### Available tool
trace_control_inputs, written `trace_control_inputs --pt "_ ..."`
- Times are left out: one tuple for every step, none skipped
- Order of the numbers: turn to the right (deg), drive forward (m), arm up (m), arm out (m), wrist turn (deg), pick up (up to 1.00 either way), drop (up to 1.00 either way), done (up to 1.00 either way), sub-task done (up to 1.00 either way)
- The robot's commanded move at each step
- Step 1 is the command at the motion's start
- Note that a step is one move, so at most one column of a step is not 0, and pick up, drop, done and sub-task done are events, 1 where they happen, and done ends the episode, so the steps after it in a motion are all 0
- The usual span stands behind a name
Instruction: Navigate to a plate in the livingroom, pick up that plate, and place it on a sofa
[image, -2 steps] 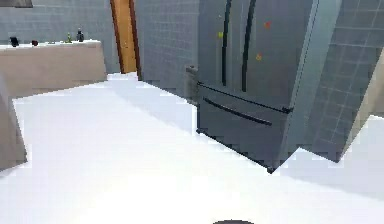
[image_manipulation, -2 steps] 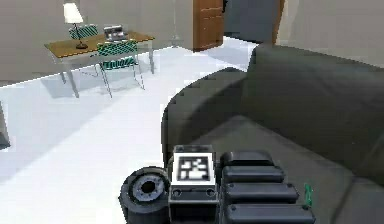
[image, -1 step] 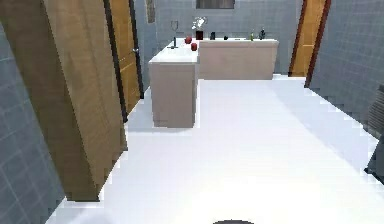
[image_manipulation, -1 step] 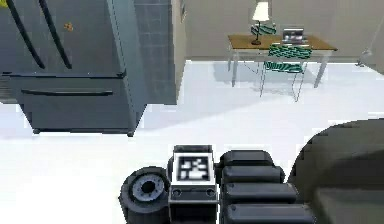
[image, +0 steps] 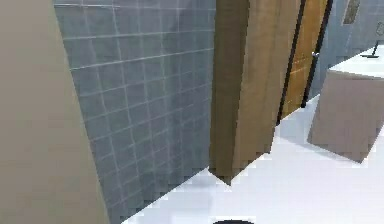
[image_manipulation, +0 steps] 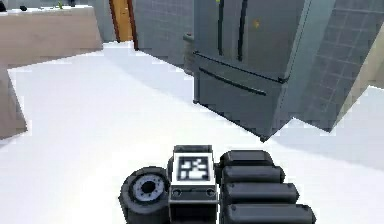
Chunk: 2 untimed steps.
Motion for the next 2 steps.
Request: trace_control_inputs --pt "-45.0 0.00 0.00 0.00 0.0 0.00 0.00 0.00 0.00" --pt "-33.0 0.00 0.00 0.00 0.0 0.00 0.00 0.00 0.00"
